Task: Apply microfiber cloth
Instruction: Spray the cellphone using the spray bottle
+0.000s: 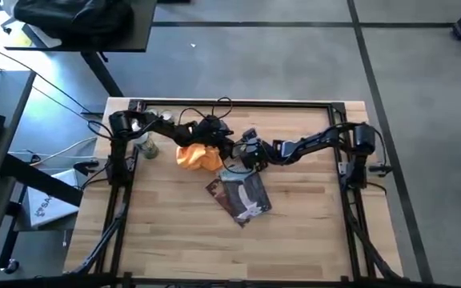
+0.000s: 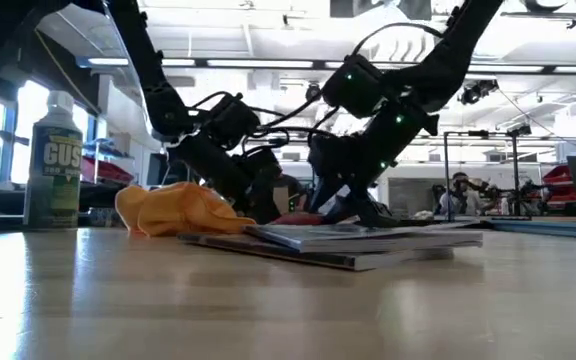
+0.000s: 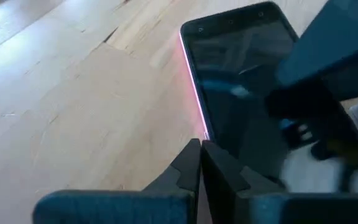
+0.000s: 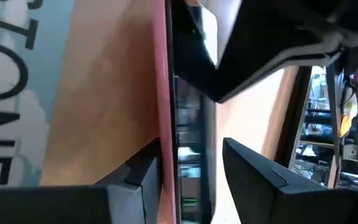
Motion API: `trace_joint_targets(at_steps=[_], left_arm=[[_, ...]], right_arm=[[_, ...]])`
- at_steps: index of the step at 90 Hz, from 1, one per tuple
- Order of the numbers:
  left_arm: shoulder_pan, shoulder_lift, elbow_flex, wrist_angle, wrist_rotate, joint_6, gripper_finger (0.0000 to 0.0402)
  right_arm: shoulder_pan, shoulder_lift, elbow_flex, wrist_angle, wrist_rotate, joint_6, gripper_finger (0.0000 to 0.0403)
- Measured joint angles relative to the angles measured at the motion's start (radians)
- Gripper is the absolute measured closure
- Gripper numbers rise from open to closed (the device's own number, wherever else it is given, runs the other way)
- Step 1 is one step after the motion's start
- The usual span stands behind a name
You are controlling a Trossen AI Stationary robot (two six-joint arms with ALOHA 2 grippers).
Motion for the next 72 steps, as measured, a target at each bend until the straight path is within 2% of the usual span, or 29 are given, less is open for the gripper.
trace_joint_targets(at_steps=[17,43,58,72], left_arm=[[0.000,0.000,0.000,0.001,0.003,0.001,0.0402],[-0.001,0.000,-0.001,0.002,0.003,0.007,0.0402],[0.000,-0.012,-0.005,0.000,0.003,0.037,0.0402],[0.002,-0.107,-0.064,-0.040,0.000,0.080,0.0402]], right_arm=[[0.000,0.019,0.002,0.025,0.019,0.019,0.0289],[0.001,0.020,0.002,0.070,0.034,-0.002,0.0391],[0.009,0.020,0.004,0.062,0.072,0.022,0.0395],[0.019,-0.031,0.019,-0.042,0.102,0.098,0.0400]])
